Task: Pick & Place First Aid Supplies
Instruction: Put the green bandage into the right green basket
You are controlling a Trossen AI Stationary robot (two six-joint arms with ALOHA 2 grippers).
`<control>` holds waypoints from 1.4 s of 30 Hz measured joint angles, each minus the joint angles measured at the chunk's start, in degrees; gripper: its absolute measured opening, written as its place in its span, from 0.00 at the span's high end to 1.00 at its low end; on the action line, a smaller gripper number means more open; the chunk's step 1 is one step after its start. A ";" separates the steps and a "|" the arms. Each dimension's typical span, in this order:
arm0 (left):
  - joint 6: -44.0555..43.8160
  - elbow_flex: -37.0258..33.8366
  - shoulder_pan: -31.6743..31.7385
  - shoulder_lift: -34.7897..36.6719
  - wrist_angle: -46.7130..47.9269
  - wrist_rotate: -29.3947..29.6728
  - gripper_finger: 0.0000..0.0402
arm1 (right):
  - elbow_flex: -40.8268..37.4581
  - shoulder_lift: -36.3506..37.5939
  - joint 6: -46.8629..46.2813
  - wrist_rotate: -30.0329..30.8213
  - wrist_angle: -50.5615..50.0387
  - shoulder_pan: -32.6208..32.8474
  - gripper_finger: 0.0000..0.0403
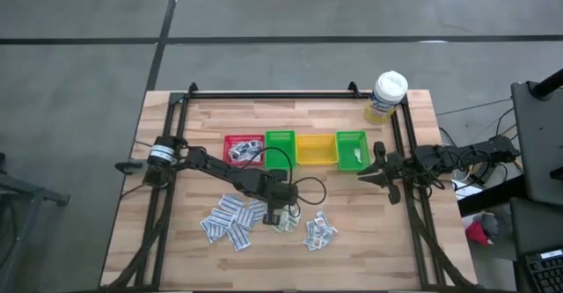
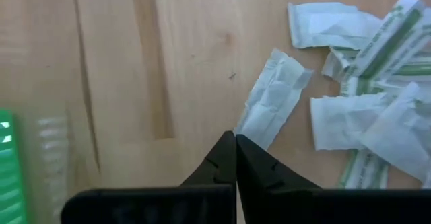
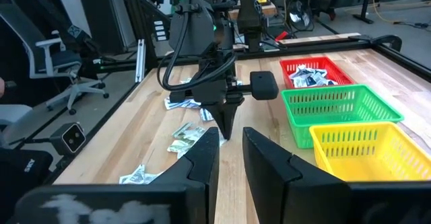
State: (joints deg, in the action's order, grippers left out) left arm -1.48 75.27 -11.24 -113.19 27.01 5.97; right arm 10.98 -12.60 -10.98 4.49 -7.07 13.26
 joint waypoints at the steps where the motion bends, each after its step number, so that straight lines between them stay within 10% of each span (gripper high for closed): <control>1: -0.08 -0.06 -0.02 0.00 0.02 0.57 1.00 | 0.00 0.00 0.00 0.00 0.00 0.00 0.83; 26: 4.92 -0.11 0.16 0.73 -6.28 1.72 1.00 | -0.07 0.02 -1.77 0.00 0.00 0.00 0.85; 42: 9.05 -0.09 0.96 5.66 -22.54 14.25 1.00 | -0.20 -12.45 -11.46 -0.04 8.34 -0.02 0.77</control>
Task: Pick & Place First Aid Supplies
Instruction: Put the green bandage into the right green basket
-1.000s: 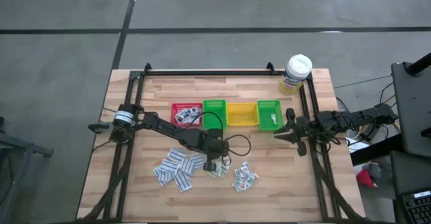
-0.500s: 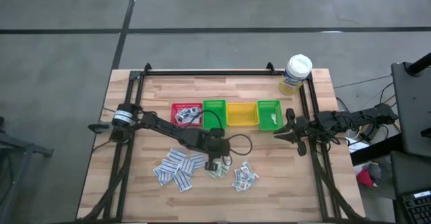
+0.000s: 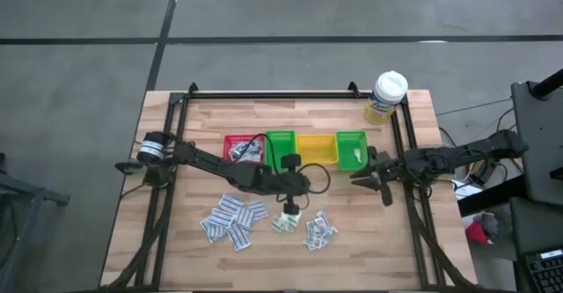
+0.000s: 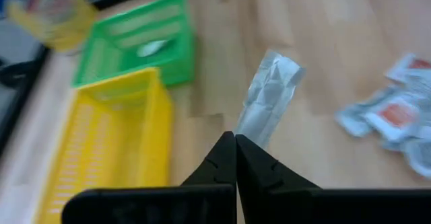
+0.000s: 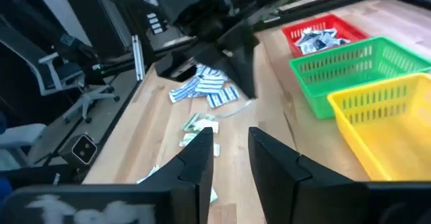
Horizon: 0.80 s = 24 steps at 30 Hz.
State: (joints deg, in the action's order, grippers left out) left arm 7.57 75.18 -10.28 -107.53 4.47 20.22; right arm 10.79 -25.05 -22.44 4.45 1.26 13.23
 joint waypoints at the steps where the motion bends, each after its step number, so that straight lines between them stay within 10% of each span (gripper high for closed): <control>1: 0.01 0.00 0.10 0.00 -0.26 1.39 1.00 | 0.00 -1.51 -0.08 0.00 1.31 0.00 0.76; 24: 2.97 1.51 0.20 0.00 -4.45 13.77 1.00 | 15.88 -35.48 -0.44 7.56 9.48 -0.14 0.51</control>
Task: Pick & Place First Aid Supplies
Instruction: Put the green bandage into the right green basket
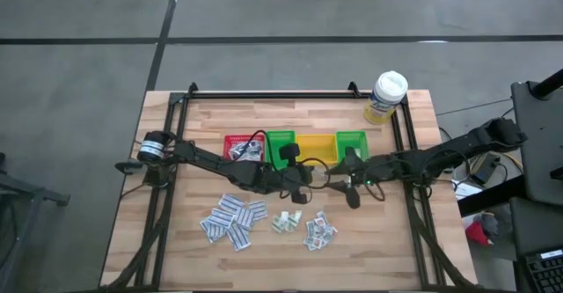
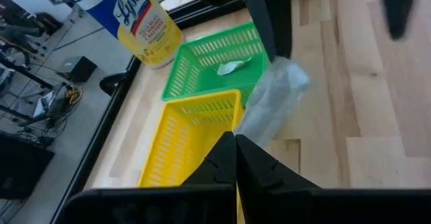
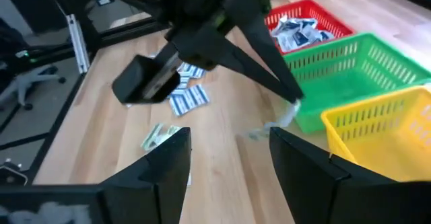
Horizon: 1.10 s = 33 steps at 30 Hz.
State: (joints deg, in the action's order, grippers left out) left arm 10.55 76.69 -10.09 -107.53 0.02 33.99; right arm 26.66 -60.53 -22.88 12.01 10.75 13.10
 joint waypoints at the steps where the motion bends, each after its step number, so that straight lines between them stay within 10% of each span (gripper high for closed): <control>1: -0.01 0.00 0.00 0.00 0.07 0.27 1.00 | 1.13 -1.12 -0.52 0.00 -0.75 -0.05 0.51; 33: -6.48 -4.73 -3.81 6.47 9.75 0.14 1.00 | 9.29 -19.63 3.63 5.28 -24.33 -0.74 0.52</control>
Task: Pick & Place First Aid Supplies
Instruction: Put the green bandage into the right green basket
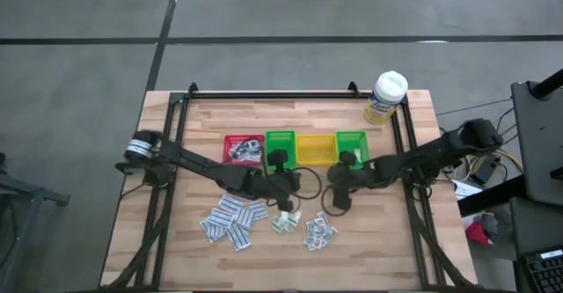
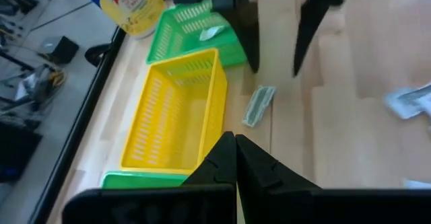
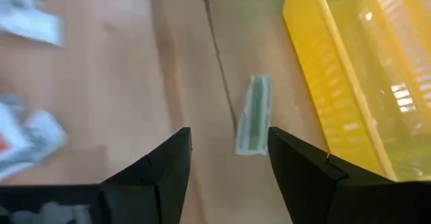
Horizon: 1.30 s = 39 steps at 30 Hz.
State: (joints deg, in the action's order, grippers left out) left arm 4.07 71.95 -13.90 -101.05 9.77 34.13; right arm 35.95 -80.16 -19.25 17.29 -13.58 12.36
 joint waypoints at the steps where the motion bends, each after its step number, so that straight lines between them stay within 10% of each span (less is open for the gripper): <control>1: -0.15 -1.22 -0.10 1.12 -1.08 -0.70 1.00 | 0.13 -1.13 -0.01 0.89 -0.02 0.00 0.52; 23: -3.34 -36.75 -3.47 32.20 -28.38 -14.05 1.00 | 9.59 -12.42 1.26 2.65 -8.80 -2.41 0.63; 39: -5.22 -42.46 -4.80 35.43 -31.75 -15.10 1.00 | 10.62 -16.11 1.49 -2.73 -8.78 -6.54 0.69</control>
State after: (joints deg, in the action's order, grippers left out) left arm -1.15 29.50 -18.70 -65.63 -21.98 19.03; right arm 46.57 -96.27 -17.76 14.56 -22.37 5.82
